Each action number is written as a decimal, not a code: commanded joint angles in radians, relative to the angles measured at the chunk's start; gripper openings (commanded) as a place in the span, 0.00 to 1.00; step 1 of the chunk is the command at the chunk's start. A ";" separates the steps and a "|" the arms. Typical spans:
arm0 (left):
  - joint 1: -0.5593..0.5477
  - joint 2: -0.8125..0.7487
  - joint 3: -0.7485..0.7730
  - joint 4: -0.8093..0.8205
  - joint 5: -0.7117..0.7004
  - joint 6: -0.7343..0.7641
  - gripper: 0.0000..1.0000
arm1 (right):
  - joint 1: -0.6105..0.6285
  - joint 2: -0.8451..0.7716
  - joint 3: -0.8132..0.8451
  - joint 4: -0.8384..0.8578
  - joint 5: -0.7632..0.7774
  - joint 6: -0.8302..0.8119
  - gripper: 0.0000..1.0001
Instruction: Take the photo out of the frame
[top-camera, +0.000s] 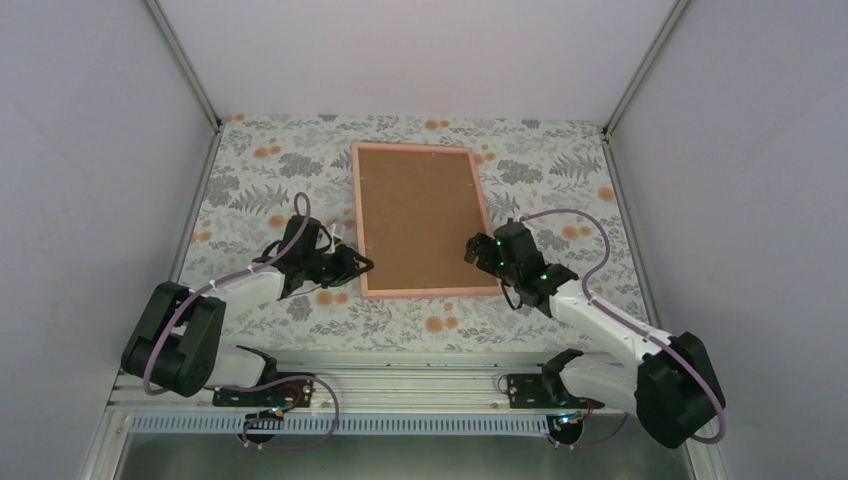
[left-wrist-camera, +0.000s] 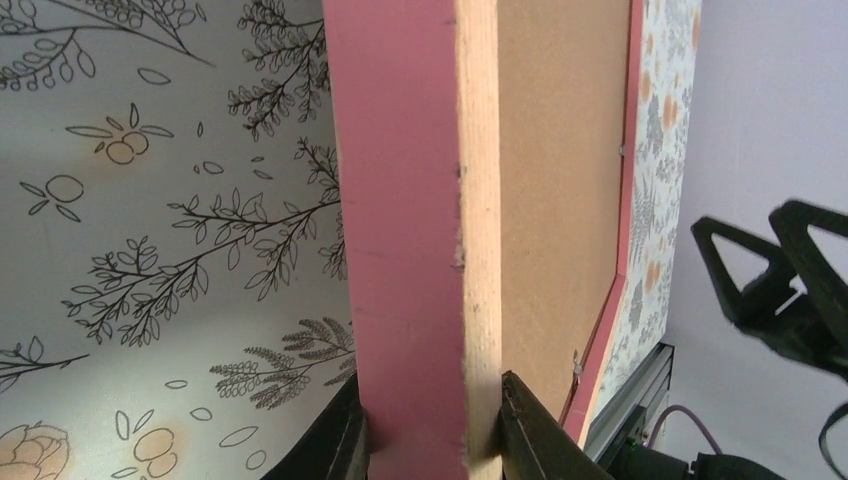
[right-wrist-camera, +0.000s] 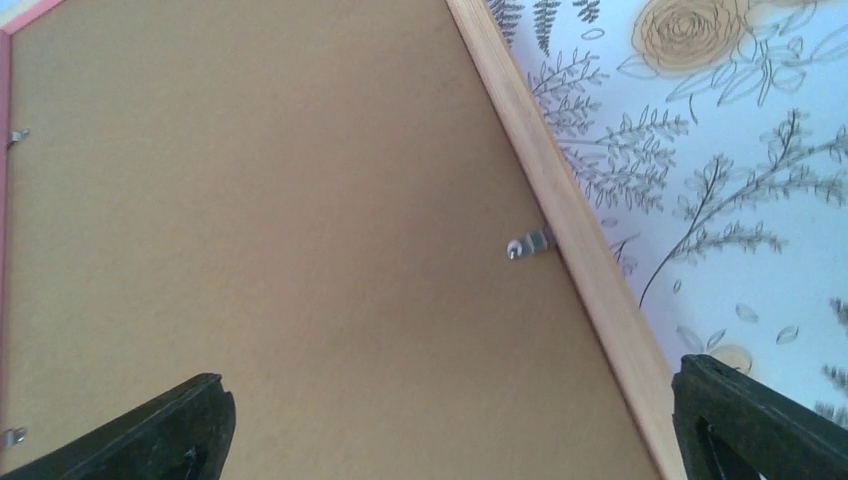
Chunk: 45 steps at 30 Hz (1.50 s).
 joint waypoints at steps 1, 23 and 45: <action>-0.005 0.011 0.010 -0.038 -0.001 0.132 0.02 | -0.101 0.070 0.036 0.087 -0.158 -0.210 1.00; -0.007 0.101 0.014 -0.131 -0.197 0.190 0.28 | -0.184 0.361 0.086 0.134 -0.360 -0.396 1.00; -0.007 -0.145 0.174 -0.513 -0.606 0.228 0.68 | -0.184 0.333 0.117 0.081 -0.273 -0.431 1.00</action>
